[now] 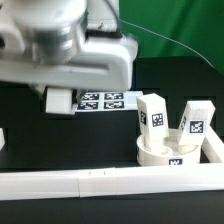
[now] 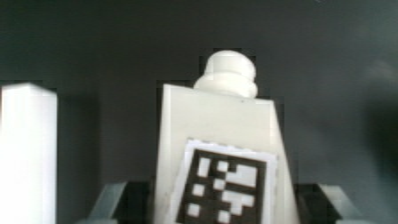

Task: Assemble stool

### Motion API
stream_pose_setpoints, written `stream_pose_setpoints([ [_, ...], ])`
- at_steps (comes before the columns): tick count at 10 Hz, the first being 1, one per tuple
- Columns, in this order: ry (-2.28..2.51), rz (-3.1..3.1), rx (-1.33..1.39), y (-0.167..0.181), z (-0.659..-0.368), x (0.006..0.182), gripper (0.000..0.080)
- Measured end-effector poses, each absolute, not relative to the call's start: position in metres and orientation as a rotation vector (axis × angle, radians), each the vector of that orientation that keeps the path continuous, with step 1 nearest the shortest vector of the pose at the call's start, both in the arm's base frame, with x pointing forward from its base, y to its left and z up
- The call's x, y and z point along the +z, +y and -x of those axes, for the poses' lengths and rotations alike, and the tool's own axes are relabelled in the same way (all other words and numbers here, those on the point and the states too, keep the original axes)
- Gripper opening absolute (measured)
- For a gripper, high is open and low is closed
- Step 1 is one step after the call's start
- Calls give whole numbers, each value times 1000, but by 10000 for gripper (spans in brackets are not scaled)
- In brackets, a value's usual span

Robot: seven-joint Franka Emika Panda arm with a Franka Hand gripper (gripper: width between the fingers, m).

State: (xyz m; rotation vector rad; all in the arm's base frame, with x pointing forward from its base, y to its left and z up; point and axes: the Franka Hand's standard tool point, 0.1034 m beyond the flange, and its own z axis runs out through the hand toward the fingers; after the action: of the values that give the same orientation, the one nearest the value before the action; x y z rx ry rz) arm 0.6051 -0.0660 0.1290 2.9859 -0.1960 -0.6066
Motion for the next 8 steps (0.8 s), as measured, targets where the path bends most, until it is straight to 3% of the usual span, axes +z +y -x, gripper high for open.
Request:
stream_pose_setpoints([
  [1,-183,-3011,-450,-53,-615,136,324],
  [5,-165,-3045,-49,-53,-625,130,324],
  [8,-151,-3009,377,10,-616,127,324],
])
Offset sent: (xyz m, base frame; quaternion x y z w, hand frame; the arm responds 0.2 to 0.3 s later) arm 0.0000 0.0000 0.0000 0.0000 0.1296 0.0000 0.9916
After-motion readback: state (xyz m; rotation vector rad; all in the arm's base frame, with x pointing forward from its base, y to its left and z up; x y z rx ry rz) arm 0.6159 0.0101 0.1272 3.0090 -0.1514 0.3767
